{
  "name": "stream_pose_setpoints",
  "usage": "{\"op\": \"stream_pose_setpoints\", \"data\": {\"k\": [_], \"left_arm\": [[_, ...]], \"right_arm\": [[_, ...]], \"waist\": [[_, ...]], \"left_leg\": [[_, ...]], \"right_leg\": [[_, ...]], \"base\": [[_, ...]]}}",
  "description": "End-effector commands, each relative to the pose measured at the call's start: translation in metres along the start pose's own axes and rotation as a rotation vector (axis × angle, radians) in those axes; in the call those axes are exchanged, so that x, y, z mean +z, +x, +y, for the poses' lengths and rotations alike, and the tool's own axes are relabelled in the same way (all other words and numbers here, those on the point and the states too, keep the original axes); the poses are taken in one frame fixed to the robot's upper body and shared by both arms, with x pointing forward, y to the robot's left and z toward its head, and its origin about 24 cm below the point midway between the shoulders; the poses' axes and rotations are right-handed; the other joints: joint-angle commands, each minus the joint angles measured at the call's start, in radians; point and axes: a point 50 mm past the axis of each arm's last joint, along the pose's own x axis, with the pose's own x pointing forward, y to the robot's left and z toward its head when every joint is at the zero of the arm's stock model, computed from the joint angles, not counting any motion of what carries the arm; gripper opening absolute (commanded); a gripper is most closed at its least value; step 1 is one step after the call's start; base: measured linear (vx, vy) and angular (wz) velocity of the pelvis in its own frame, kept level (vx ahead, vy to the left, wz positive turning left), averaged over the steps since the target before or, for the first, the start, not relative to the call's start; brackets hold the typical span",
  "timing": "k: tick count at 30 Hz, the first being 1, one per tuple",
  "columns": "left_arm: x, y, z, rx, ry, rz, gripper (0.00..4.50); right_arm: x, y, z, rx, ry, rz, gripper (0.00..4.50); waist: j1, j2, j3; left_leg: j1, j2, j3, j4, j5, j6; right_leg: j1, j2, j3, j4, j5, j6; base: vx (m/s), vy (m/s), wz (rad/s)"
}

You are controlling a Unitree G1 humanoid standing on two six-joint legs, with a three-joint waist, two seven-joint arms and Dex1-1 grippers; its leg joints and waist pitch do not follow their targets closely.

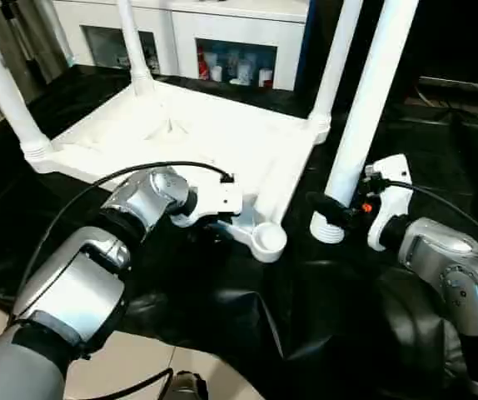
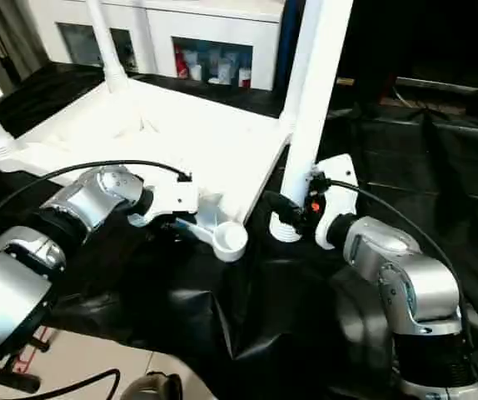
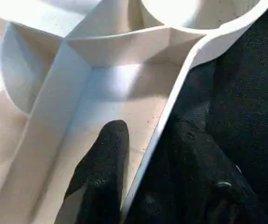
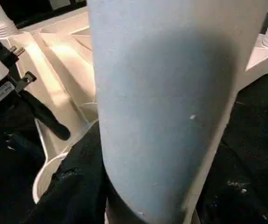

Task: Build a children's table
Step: Pick table leg, then rotate table base

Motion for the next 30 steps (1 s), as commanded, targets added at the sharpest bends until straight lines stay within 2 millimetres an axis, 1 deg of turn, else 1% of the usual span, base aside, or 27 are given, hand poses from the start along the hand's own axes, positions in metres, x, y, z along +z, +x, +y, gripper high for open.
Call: {"op": "stream_pose_setpoints", "data": {"k": [1,3,6,8,10,12,13,15,16,17,18,20,22,24,25,26,27,28,29,30], "left_arm": [[-0.006,0.003,-0.006,-0.089,-0.04,0.043,1.45],[-0.006,0.004,-0.007,-0.102,-0.045,0.045,1.41],[-0.01,0.007,-0.01,-0.119,-0.066,0.078,1.02],[-0.012,0.007,-0.01,-0.109,-0.08,0.098,0.98],[-0.013,0.007,-0.01,-0.103,-0.102,0.099,0.8],[-0.01,0.009,-0.01,-0.08,-0.152,0.054,0.73],[-0.007,0.011,-0.01,-0.066,-0.193,0.004,0.67],[-0.004,0.013,-0.01,-0.061,-0.229,-0.041,0.6],[0.0,0.018,-0.012,-0.044,-0.292,-0.107,0.55],[0.002,0.021,-0.013,-0.032,-0.335,-0.145,0.53],[0.002,0.021,-0.013,-0.032,-0.335,-0.145,0.46],[0.007,0.026,-0.014,0.009,-0.413,-0.208,0.41],[0.01,0.028,-0.016,0.025,-0.425,-0.235,0.34],[0.012,0.03,-0.018,0.035,-0.426,-0.251,0.24],[0.019,0.033,-0.023,0.075,-0.426,-0.308,0.21],[0.022,0.035,-0.026,0.087,-0.422,-0.332,0.13],[0.022,0.035,-0.026,0.087,-0.422,-0.332,0.07],[0.027,0.036,-0.029,0.106,-0.402,-0.37,0.03],[0.03,0.036,-0.03,0.116,-0.383,-0.395,0.03],[0.03,0.036,-0.031,0.117,-0.38,-0.399,0.0]], "right_arm": [[0.008,-0.002,0.001,0.009,-0.049,-0.03,1.93],[0.008,-0.001,0.0,0.009,-0.054,-0.026,1.93],[0.007,0.0,0.001,0.015,-0.076,-0.013,1.93],[0.006,0.0,0.002,0.021,-0.08,-0.01,1.93],[0.006,0.001,0.002,0.025,-0.085,-0.008,1.93],[0.006,0.001,0.002,0.026,-0.085,-0.009,1.93],[0.006,0.002,0.003,0.027,-0.076,-0.013,1.93],[0.005,0.002,0.003,0.029,-0.063,-0.019,1.93],[0.005,0.002,0.004,0.03,-0.059,-0.02,1.93],[0.004,0.002,0.004,0.029,-0.054,-0.019,1.93],[0.004,0.002,0.004,0.029,-0.054,-0.019,1.93],[0.002,0.002,0.004,0.026,-0.04,-0.019,1.93],[0.001,0.002,0.003,0.024,-0.034,-0.019,1.93],[0.0,0.003,0.002,0.016,-0.028,-0.019,1.93],[-0.001,0.003,0.0,-0.006,-0.006,-0.019,1.93],[-0.002,0.004,-0.001,-0.015,0.001,-0.019,1.93],[-0.002,0.004,-0.001,-0.015,0.001,-0.019,1.93],[-0.003,0.004,-0.001,-0.024,0.002,-0.018,1.93],[-0.003,0.005,-0.002,-0.027,0.001,-0.016,1.93],[-0.003,0.005,-0.002,-0.028,0.001,-0.016,1.93]], "waist": [[0.003,-0.004,-0.086],[0.003,-0.004,-0.086],[0.004,-0.006,-0.086],[0.003,-0.008,-0.084],[0.002,-0.008,-0.081],[0.002,-0.009,-0.079],[0.002,-0.012,-0.078],[0.002,-0.013,-0.08],[0.001,-0.012,-0.082],[0.0,-0.011,-0.081],[-0.002,-0.013,-0.082],[-0.004,-0.014,-0.084],[-0.008,-0.014,-0.083],[-0.009,-0.014,-0.084],[-0.014,-0.018,-0.082],[-0.016,-0.016,-0.083],[-0.019,-0.015,-0.08],[-0.017,-0.017,-0.082],[-0.018,-0.017,-0.08],[-0.018,-0.016,-0.08]], "left_leg": [[0.039,0.04,-0.018,-0.078,-0.343,-0.031],[0.039,0.04,-0.017,-0.077,-0.339,-0.028],[0.04,0.04,-0.017,-0.076,-0.34,-0.021],[0.04,0.041,-0.017,-0.078,-0.347,-0.021],[0.04,0.04,-0.018,-0.08,-0.364,-0.026],[0.043,0.04,-0.018,-0.08,-0.382,-0.03],[0.045,0.038,-0.019,-0.08,-0.388,-0.03],[0.044,0.039,-0.018,-0.08,-0.373,-0.025],[0.042,0.039,-0.018,-0.08,-0.364,-0.022],[0.04,0.038,-0.018,-0.08,-0.362,-0.02],[0.041,0.039,-0.017,-0.08,-0.361,-0.019],[0.041,0.038,-0.016,-0.078,-0.352,-0.011],[0.037,0.036,-0.016,-0.078,-0.34,-0.001],[0.039,0.035,-0.015,-0.077,-0.337,0.001],[0.038,0.039,-0.016,-0.08,-0.338,0.001],[0.037,0.041,-0.017,-0.08,-0.335,0.003],[0.038,0.039,-0.015,-0.08,-0.346,0.005],[0.045,0.04,-0.014,-0.079,-0.355,0.001],[0.041,0.039,-0.015,-0.08,-0.355,0.001],[0.041,0.038,-0.015,-0.081,-0.357,0.0]], "right_leg": [[0.047,-0.06,0.045,-0.076,-0.264,-0.229],[0.047,-0.06,0.045,-0.076,-0.256,-0.235],[0.047,-0.06,0.045,-0.076,-0.257,-0.241],[0.046,-0.06,0.045,-0.079,-0.277,-0.236],[0.048,-0.062,0.045,-0.083,-0.319,-0.226],[0.047,-0.062,0.045,-0.087,-0.353,-0.217],[0.048,-0.065,0.045,-0.092,-0.388,-0.208],[0.05,-0.064,0.045,-0.092,-0.388,-0.21],[0.051,-0.062,0.045,-0.088,-0.369,-0.214],[0.051,-0.062,0.044,-0.087,-0.362,-0.218],[0.051,-0.061,0.044,-0.087,-0.355,-0.221],[0.051,-0.059,0.044,-0.086,-0.342,-0.228],[0.052,-0.056,0.043,-0.087,-0.334,-0.226],[0.051,-0.056,0.043,-0.089,-0.338,-0.221],[0.052,-0.056,0.043,-0.088,-0.345,-0.219],[0.052,-0.057,0.043,-0.086,-0.34,-0.222],[0.047,-0.055,0.042,-0.092,-0.365,-0.217],[0.043,-0.055,0.044,-0.097,-0.389,-0.205],[0.044,-0.054,0.043,-0.096,-0.396,-0.199],[0.044,-0.052,0.043,-0.097,-0.401,-0.192]], "base": [[0.0,0.0,0.0],[0.0,0.0,0.0],[0.0,0.0,0.0],[0.0,0.0,0.0],[0.0,0.0,0.0],[0.0,0.0,0.0],[0.0,0.0,0.0],[0.0,0.0,0.0],[0.0,0.0,0.0],[0.0,0.0,0.0],[0.0,0.0,0.0],[0.0,0.0,0.0],[0.0,0.0,0.0],[0.0,0.0,0.0],[0.0,0.0,0.0],[0.0,0.0,0.0],[0.0,0.0,0.0],[0.0,0.0,0.0],[0.0,0.0,0.0],[0.0,0.0,0.0]]}}
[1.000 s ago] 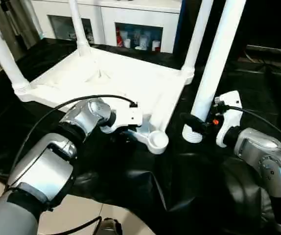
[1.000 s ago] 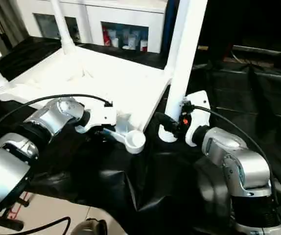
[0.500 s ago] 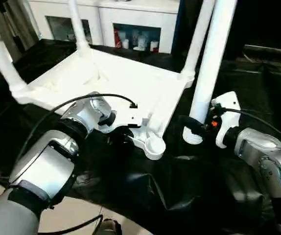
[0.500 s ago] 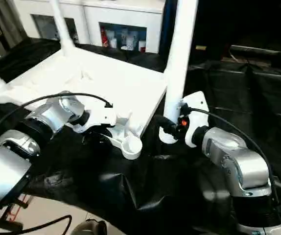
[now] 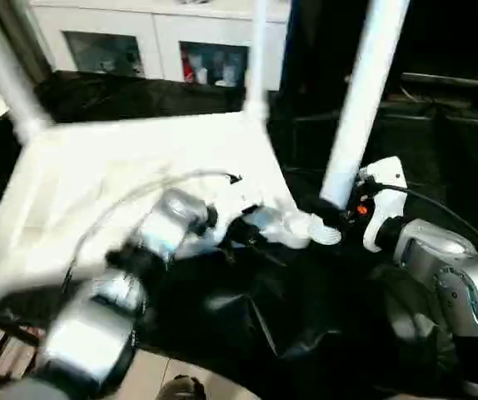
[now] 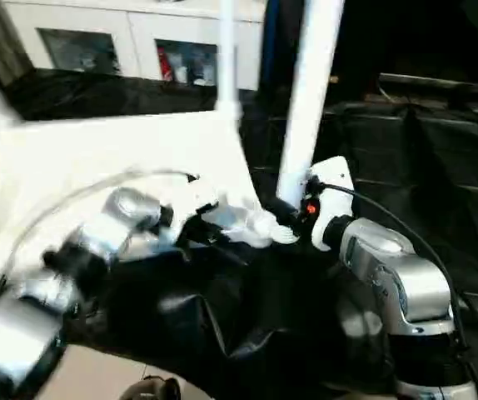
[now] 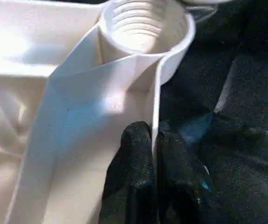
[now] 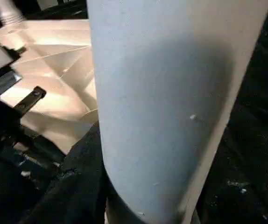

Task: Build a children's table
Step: Rotate table base

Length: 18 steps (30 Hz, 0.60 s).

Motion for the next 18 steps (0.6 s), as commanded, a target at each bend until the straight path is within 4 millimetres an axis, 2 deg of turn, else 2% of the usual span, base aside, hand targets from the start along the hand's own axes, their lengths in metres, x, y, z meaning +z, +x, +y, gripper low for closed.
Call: {"op": "stream_pose_setpoints", "data": {"k": [1,4,6,7,9,11,12,14,18], "left_arm": [[0.0,0.001,-0.007,0.003,0.033,-0.091,0.0],[0.001,0.001,-0.008,0.031,0.059,-0.119,0.0],[0.002,0.001,-0.01,0.036,0.085,-0.135,0.0],[0.002,-0.001,-0.012,0.03,0.114,-0.134,0.47],[0.001,-0.002,-0.013,0.026,0.125,-0.128,0.58],[0.0,-0.005,-0.013,0.018,0.14,-0.119,0.76],[0.0,-0.008,-0.013,0.012,0.156,-0.123,0.89],[0.0,-0.009,-0.012,0.01,0.158,-0.124,0.97],[-0.004,-0.015,-0.007,-0.022,0.178,-0.092,0.97]], "right_arm": [[0.001,0.001,-0.004,-0.026,0.003,-0.012,1.93],[0.0,0.001,-0.006,-0.03,0.002,-0.011,1.93],[0.0,0.001,-0.006,-0.03,0.001,-0.01,1.93],[0.0,0.001,-0.006,-0.024,0.0,-0.011,1.93],[0.0,0.001,-0.005,-0.021,0.0,-0.012,1.93],[0.0,0.002,-0.004,-0.008,-0.004,-0.013,1.93],[0.0,0.002,-0.004,-0.003,-0.004,-0.013,1.93],[0.0,0.002,-0.004,0.0,-0.005,-0.013,1.93],[0.002,0.003,-0.003,0.011,-0.009,-0.014,1.93]], "waist": [[0.004,-0.019,-0.077],[0.003,-0.02,-0.075],[0.004,-0.02,-0.074],[0.002,-0.022,-0.074],[0.001,-0.02,-0.074],[0.001,-0.018,-0.075],[0.002,-0.019,-0.076],[0.002,-0.019,-0.078],[0.003,-0.019,-0.079]], "left_leg": [[0.029,0.038,-0.02,-0.076,-0.378,-0.006],[0.032,0.036,-0.019,-0.076,-0.397,-0.015],[0.029,0.037,-0.023,-0.079,-0.395,-0.016],[0.029,0.038,-0.022,-0.08,-0.4,-0.018],[0.027,0.038,-0.023,-0.081,-0.397,-0.019],[0.03,0.041,-0.023,-0.082,-0.397,-0.021],[0.027,0.041,-0.023,-0.084,-0.386,-0.02],[0.027,0.041,-0.02,-0.085,-0.359,-0.014],[0.024,0.039,-0.016,-0.084,-0.324,-0.003]], "right_leg": [[0.036,-0.051,0.041,-0.099,-0.423,-0.18],[0.031,-0.053,0.041,-0.107,-0.482,-0.151],[0.033,-0.054,0.041,-0.107,-0.492,-0.14],[0.03,-0.053,0.041,-0.108,-0.504,-0.128],[0.03,-0.054,0.041,-0.107,-0.501,-0.126],[0.027,-0.052,0.043,-0.106,-0.474,-0.132],[0.029,-0.052,0.043,-0.102,-0.443,-0.139],[0.03,-0.05,0.045,-0.096,-0.38,-0.157],[0.034,-0.049,0.046,-0.09,-0.328,-0.173]], "base": [[0.0,0.0,0.0],[0.0,0.0,0.0],[0.0,0.0,0.0],[0.0,0.0,0.0],[0.0,0.0,0.0],[0.0,0.0,0.0],[0.0,0.0,0.0],[0.0,0.0,0.0],[0.0,0.0,0.0]]}}
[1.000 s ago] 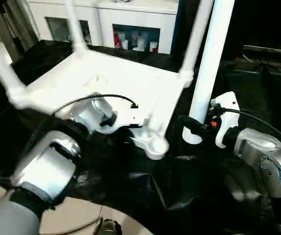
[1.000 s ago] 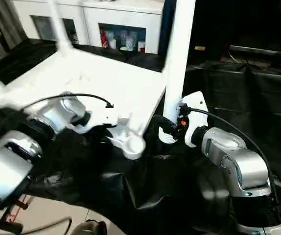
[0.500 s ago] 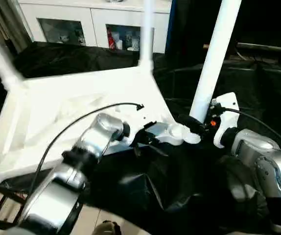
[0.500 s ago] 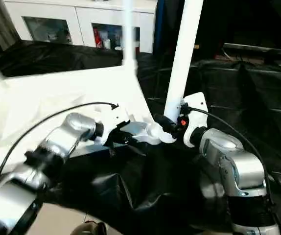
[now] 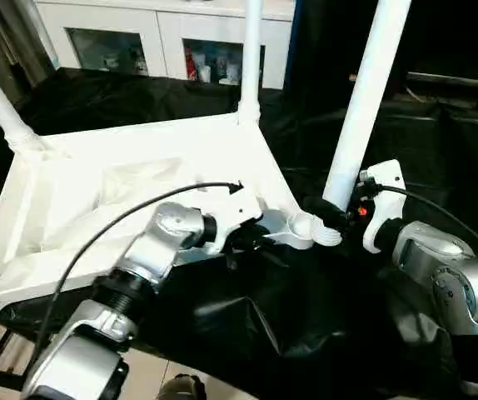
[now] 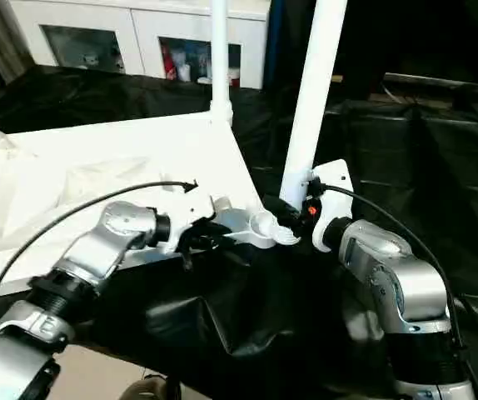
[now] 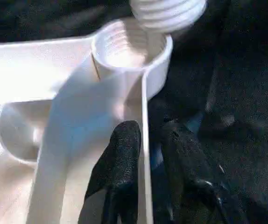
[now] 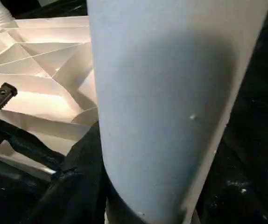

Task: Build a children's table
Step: Rotate table base, then insert table leg to table base

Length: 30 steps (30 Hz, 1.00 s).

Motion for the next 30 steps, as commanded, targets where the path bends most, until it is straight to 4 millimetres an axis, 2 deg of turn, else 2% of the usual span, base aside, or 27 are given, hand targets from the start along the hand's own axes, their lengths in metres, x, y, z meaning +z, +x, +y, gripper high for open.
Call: {"op": "stream_pose_setpoints", "data": {"k": [1,6,10,11,13,16,19,22,26,30], "left_arm": [[0.003,-0.002,0.003,-0.013,0.021,0.007,0.97],[0.002,-0.005,0.009,-0.021,-0.002,0.021,0.97],[-0.001,-0.006,0.009,-0.039,-0.016,0.035,0.97],[-0.001,-0.006,0.009,-0.045,-0.021,0.035,0.7],[-0.004,-0.006,0.008,-0.064,-0.024,0.055,0.64],[-0.005,-0.006,0.007,-0.069,-0.031,0.057,0.27],[-0.004,-0.006,0.007,-0.067,-0.043,0.04,0.18],[-0.001,-0.007,0.008,-0.042,-0.05,-0.008,0.01],[0.001,-0.009,0.007,-0.037,-0.05,-0.051,0.0],[0.0,-0.01,0.005,-0.03,-0.058,-0.068,0.0]], "right_arm": [[0.006,0.001,0.0,0.007,-0.017,-0.019,1.93],[0.007,0.001,0.0,0.013,-0.023,-0.024,1.93],[0.008,0.004,0.002,0.02,-0.031,-0.032,1.93],[0.009,0.004,0.003,0.023,-0.032,-0.034,1.93],[0.012,0.009,0.005,0.033,-0.036,-0.059,1.93],[0.015,0.013,0.008,0.046,-0.033,-0.074,1.93],[0.016,0.02,0.013,0.079,-0.036,-0.085,1.93],[0.012,0.025,0.013,0.089,-0.054,-0.065,1.93],[0.005,0.032,0.012,0.095,-0.071,-0.045,1.93],[0.001,0.037,0.012,0.103,-0.077,-0.029,1.93]], "waist": [[0.003,-0.015,-0.081],[0.005,-0.014,-0.082],[0.004,-0.014,-0.08],[0.004,-0.014,-0.08],[0.002,-0.01,-0.079],[0.001,-0.011,-0.078],[0.0,-0.012,-0.078],[0.003,-0.013,-0.078],[0.0,-0.015,-0.077],[-0.002,-0.016,-0.078]], "left_leg": [[0.028,0.041,-0.016,-0.073,-0.313,-0.002],[0.028,0.04,-0.014,-0.07,-0.29,0.005],[0.029,0.04,-0.014,-0.071,-0.305,0.003],[0.03,0.041,-0.014,-0.072,-0.311,0.001],[0.03,0.041,-0.016,-0.073,-0.329,-0.007],[0.033,0.043,-0.016,-0.074,-0.346,-0.014],[0.031,0.043,-0.016,-0.074,-0.339,-0.013],[0.035,0.043,-0.014,-0.073,-0.338,-0.012],[0.03,0.043,-0.015,-0.076,-0.336,-0.013],[0.029,0.043,-0.013,-0.074,-0.312,0.002]], "right_leg": [[0.036,-0.05,0.046,-0.076,-0.304,-0.183],[0.039,-0.05,0.046,-0.074,-0.286,-0.196],[0.038,-0.05,0.046,-0.077,-0.304,-0.198],[0.038,-0.051,0.046,-0.077,-0.312,-0.196],[0.036,-0.053,0.046,-0.08,-0.333,-0.193],[0.034,-0.052,0.047,-0.081,-0.339,-0.193],[0.035,-0.052,0.047,-0.078,-0.333,-0.197],[0.031,-0.052,0.048,-0.081,-0.338,-0.198],[0.035,-0.052,0.047,-0.078,-0.337,-0.195],[0.036,-0.051,0.049,-0.075,-0.312,-0.203]], "base": [[0.0,0.0,0.0],[0.0,0.0,0.0],[0.0,0.0,0.0],[0.0,0.0,0.0],[0.0,0.0,0.0],[0.0,0.0,0.0],[0.0,0.0,0.0],[0.0,0.0,0.0],[0.0,0.0,0.0],[0.0,0.0,0.0]]}}
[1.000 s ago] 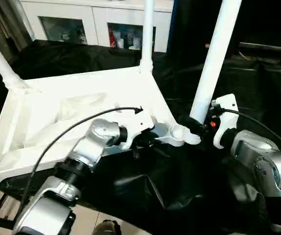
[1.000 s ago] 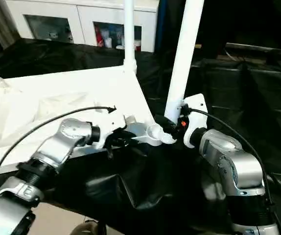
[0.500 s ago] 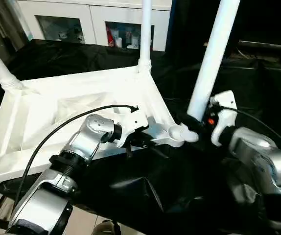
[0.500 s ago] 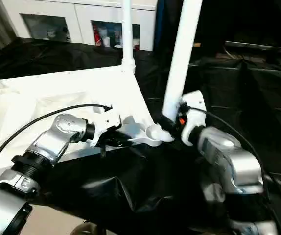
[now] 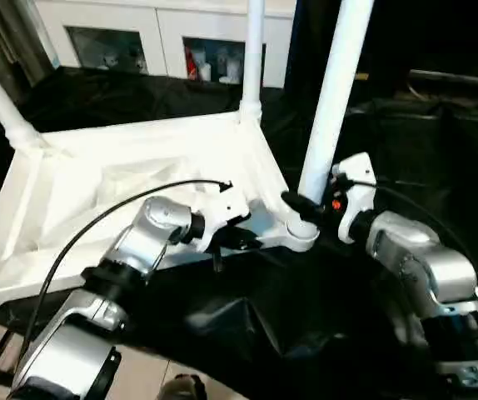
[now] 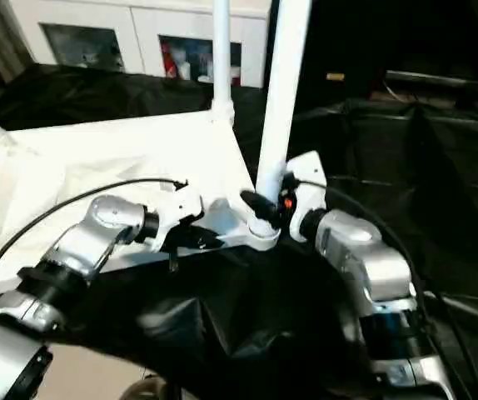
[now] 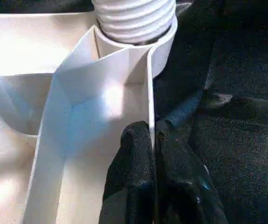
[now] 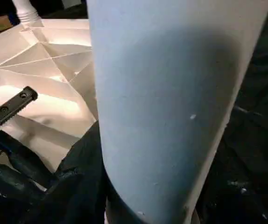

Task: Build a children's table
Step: Insert table leg to table base

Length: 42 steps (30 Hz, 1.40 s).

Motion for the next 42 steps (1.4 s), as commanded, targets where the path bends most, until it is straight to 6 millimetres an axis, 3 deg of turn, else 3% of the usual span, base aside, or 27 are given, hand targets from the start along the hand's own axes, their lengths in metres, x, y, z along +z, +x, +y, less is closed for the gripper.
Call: {"op": "stream_pose_setpoints", "data": {"k": [1,11,21,34,42], "left_arm": [[0.006,-0.002,-0.001,0.012,-0.012,-0.093,0.0],[0.006,-0.001,-0.004,0.009,-0.016,-0.115,0.0],[0.003,0.001,-0.008,-0.047,0.03,-0.03,0.0],[0.0,-0.002,-0.009,-0.045,0.032,-0.003,0.0],[0.001,-0.001,-0.006,-0.009,0.004,-0.017,0.0]], "right_arm": [[0.002,0.002,-0.001,0.001,-0.023,-0.004,1.93],[-0.008,0.012,-0.004,0.022,-0.014,0.028,1.93],[-0.013,0.019,0.0,0.089,-0.015,0.087,1.93],[0.0,0.017,0.002,0.148,-0.025,0.116,1.93],[-0.009,0.01,-0.007,0.104,0.055,0.102,1.93]], "waist": [[-0.001,-0.018,-0.077],[-0.012,-0.022,-0.071],[-0.018,-0.019,-0.072],[-0.007,-0.02,-0.077],[-0.001,-0.022,-0.08]], "left_leg": [[0.028,0.043,-0.017,-0.07,-0.309,0.005],[0.027,0.041,-0.014,-0.073,-0.337,0.007],[0.03,0.042,-0.011,-0.074,-0.343,0.009],[0.032,0.044,-0.01,-0.073,-0.322,0.004],[0.032,0.043,-0.008,-0.071,-0.308,0.007]], "right_leg": [[0.038,-0.051,0.046,-0.075,-0.318,-0.196],[0.031,-0.047,0.051,-0.082,-0.385,-0.175],[0.028,-0.043,0.055,-0.08,-0.357,-0.19],[0.03,-0.044,0.056,-0.074,-0.32,-0.202],[0.032,-0.045,0.055,-0.074,-0.305,-0.207]], "base": [[0.0,0.0,0.0],[0.0,0.0,0.0],[0.0,0.0,0.0],[0.0,0.0,0.0],[0.0,0.0,0.0]]}}
